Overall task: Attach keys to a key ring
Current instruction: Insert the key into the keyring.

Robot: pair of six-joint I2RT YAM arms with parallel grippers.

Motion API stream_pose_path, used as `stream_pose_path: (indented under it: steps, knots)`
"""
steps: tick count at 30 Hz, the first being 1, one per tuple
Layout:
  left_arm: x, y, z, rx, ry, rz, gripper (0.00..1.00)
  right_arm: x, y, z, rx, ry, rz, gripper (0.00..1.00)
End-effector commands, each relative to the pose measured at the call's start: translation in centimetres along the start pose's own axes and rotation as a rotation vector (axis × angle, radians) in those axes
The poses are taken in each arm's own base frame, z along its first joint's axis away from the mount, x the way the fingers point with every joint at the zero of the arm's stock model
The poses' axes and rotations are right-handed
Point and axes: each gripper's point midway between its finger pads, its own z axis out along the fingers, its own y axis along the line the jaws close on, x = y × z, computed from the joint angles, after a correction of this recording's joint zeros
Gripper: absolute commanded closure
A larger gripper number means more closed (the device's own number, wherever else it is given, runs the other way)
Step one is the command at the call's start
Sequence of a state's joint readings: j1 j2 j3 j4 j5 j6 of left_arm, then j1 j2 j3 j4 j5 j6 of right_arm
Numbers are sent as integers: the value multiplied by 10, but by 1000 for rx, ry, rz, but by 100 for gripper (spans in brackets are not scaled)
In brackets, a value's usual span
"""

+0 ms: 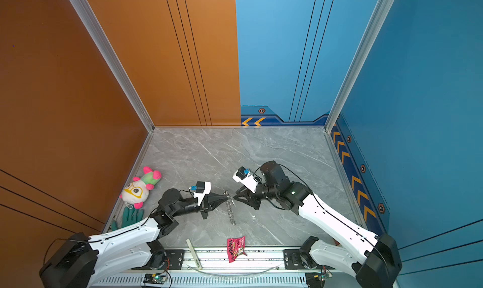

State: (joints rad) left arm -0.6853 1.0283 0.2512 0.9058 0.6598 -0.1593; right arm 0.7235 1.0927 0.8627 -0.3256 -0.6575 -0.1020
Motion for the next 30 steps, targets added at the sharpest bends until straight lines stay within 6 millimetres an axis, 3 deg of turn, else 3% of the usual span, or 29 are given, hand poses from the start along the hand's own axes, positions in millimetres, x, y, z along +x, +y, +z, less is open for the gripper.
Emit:
stream_pose_path:
  steps: [1,14,30]
  knots:
    - [-20,0,-4,-5,-80,22,100,-11,12,0,-75,-72,0,74]
    - [-26,-12,-7,62,-112,18,100,-4,6,2,-49,-60,-20,80]
    - [-27,-19,-4,119,-111,4,100,-11,23,-1,-122,-92,-58,92]
